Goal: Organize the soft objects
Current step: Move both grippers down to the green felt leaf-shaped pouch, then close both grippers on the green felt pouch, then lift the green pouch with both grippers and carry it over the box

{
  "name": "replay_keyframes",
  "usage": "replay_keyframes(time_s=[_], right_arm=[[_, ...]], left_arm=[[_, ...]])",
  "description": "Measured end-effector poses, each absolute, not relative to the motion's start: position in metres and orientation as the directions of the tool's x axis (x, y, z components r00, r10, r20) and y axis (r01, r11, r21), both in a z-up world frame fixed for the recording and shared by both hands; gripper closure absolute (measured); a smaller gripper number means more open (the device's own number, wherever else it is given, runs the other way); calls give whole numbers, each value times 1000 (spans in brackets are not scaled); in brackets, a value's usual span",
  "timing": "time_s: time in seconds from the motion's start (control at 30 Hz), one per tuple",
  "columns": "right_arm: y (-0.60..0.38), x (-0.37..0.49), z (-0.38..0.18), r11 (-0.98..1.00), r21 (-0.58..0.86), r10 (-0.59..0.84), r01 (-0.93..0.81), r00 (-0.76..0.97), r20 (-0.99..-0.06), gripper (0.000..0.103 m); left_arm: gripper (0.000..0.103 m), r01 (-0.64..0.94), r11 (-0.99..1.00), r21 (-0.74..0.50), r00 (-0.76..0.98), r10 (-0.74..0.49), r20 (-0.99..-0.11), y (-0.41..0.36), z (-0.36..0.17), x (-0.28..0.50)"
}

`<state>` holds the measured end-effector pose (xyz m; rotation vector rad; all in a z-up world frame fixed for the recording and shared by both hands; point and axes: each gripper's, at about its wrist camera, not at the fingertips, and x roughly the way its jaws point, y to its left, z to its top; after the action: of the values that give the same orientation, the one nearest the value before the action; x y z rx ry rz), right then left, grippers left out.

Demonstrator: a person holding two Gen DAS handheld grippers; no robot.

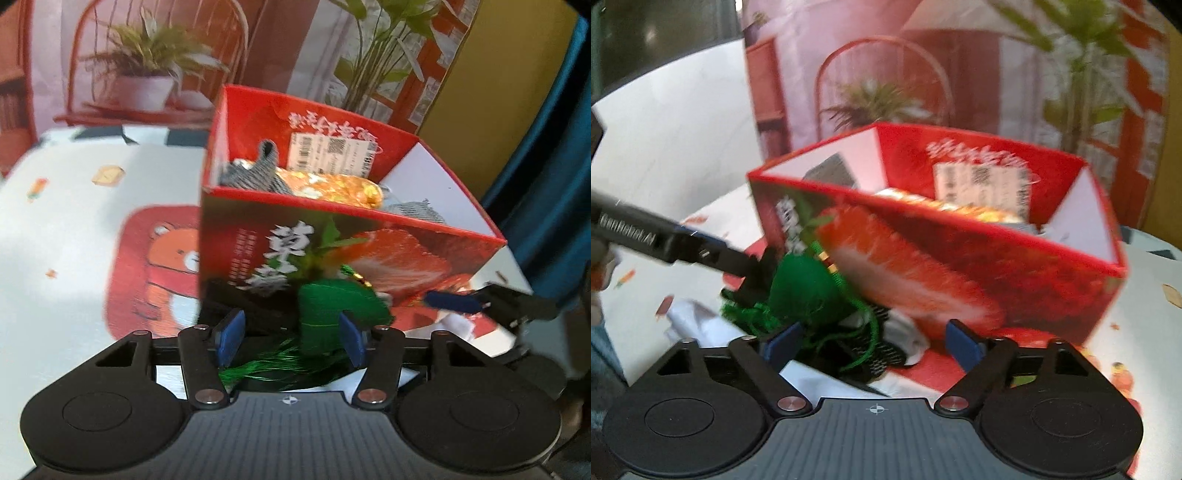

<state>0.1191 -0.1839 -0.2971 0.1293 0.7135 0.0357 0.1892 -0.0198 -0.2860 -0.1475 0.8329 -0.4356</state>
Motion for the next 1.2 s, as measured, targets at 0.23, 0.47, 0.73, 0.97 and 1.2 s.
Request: replay_keyframes(time_s=[0.23,0.47,0.73,0.97,1.2], right_arm=[[-162,133,-303,993,65,117,-100,736,-666,51],[-158,143,-304,990,54,133,-130,740,-659,55],[-157,147,-305,988,70,149,-137,733,-664,56],[-155,132,-283,990,38,130,-137,772,-622,56],[-163,120,-239,993,5,100,-115,842,-530,56]], left_arm=[[44,339,870,-359,548,-493,-676,-34,-295,200],[46,356,846,-397,515,-532,-672,-48,-305,207],[47,374,832,-410,527,-554,-644,-48,-298,197],[47,423,812,-403,554,-584,-594,-52,-271,188],[47,492,798,-348,612,-601,-514,-55,-224,178]])
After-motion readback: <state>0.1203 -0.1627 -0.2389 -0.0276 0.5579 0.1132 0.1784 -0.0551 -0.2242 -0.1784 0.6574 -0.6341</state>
